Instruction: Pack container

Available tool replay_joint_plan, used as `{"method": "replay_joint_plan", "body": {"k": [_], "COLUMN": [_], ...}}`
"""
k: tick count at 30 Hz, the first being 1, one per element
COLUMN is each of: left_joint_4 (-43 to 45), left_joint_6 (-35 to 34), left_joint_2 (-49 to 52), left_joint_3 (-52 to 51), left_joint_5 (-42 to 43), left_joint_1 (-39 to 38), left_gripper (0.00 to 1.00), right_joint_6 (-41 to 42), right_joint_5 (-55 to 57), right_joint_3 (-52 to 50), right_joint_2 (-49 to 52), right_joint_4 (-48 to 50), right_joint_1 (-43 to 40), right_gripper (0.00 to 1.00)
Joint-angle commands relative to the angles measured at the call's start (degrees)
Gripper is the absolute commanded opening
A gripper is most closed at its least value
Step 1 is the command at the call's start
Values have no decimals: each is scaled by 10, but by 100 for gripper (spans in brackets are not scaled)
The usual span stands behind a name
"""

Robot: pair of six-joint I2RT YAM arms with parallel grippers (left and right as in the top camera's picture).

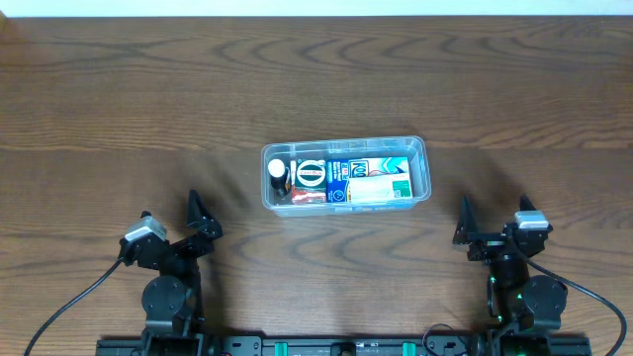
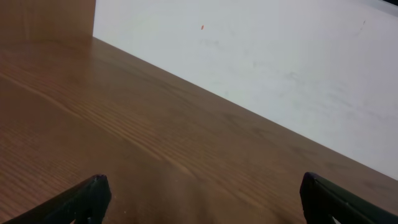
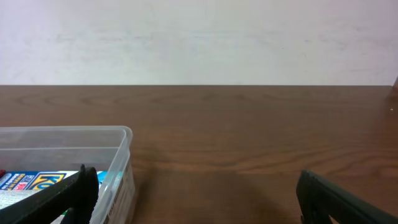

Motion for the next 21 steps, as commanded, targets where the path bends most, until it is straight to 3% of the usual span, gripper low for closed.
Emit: {"method": "replay_joint_plan", "body": {"k": [1,21], "left_joint_4": [-17,-17], "left_joint_6": [12,12], "left_joint_2": [-3,-3], "left_joint_3": [-13,-13], "left_joint_5": [-5,-5], "left_joint_1": [2,2], "left_gripper": [98,98], "right_joint_6": [-9,-9], "right_joint_5": [5,5], "right_joint_3": [-2,-2], "right_joint_2": [-5,-5], "right_joint_4": [-2,-2], "right_joint_1": [11,11], "right_gripper": [99,99]}}
